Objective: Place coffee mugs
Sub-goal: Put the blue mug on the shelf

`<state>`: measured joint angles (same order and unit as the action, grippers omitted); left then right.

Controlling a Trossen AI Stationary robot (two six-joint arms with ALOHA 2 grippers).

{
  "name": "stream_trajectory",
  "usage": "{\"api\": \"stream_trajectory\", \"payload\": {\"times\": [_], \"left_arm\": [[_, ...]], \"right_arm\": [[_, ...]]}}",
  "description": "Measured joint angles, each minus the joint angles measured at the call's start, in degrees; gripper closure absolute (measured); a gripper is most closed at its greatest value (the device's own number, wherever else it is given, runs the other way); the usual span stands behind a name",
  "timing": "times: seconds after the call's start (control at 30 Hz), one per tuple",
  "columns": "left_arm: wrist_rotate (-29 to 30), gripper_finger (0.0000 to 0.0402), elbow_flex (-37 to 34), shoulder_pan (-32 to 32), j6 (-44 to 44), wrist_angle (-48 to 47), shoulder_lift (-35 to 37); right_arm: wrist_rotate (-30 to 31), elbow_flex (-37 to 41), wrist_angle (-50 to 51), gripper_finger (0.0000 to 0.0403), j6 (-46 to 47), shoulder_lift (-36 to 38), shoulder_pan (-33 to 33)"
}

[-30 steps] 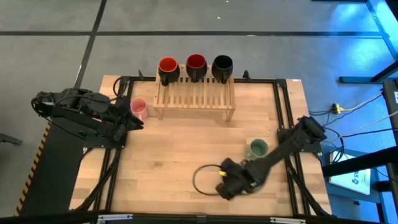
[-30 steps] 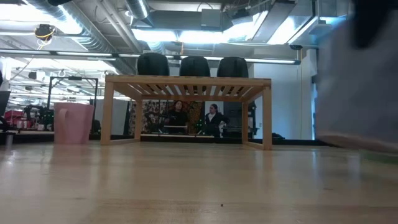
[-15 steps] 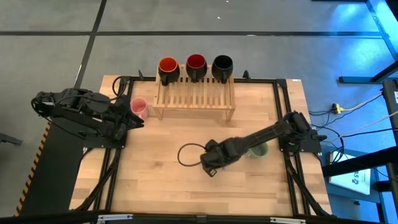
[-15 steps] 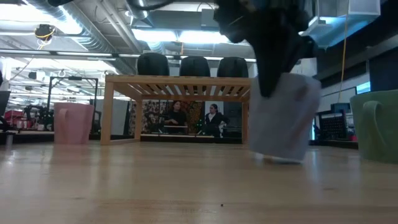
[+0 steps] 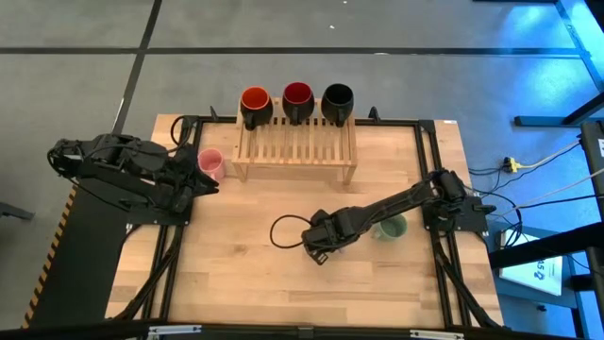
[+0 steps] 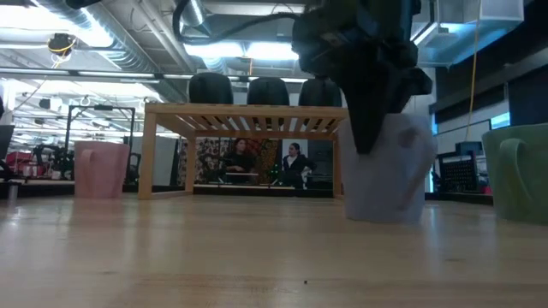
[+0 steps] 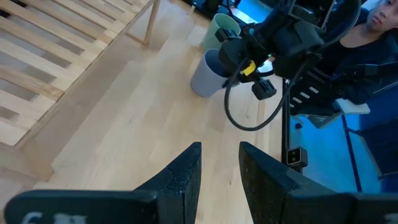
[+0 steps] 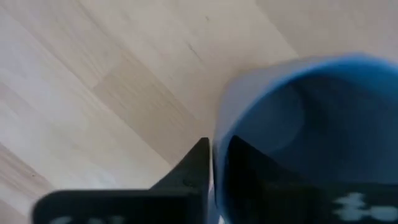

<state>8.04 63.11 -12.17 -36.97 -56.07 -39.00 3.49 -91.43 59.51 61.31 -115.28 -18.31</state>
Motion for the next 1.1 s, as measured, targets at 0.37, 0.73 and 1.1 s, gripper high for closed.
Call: {"api": "stream_trajectory", "payload": {"times": [0.37, 0.73, 1.1], "left_arm": [[0.0, 0.0299, 0.0, 0.0, 0.0, 0.0, 0.0], [0.3, 0.0299, 0.0, 0.0, 0.0, 0.0, 0.0], [0.4, 0.0299, 0.0, 0.0, 0.0, 0.0, 0.0]], "right_arm": [[4.4, -9.1, 10.6, 0.0217, 10.3, 2.8, -3.3], [35.8, -12.0, 17.4, 0.0202, 34.5, -0.5, -19.7], [51.4, -12.0, 21.5, 0.0219, 45.8, -10.7, -26.2]]}}
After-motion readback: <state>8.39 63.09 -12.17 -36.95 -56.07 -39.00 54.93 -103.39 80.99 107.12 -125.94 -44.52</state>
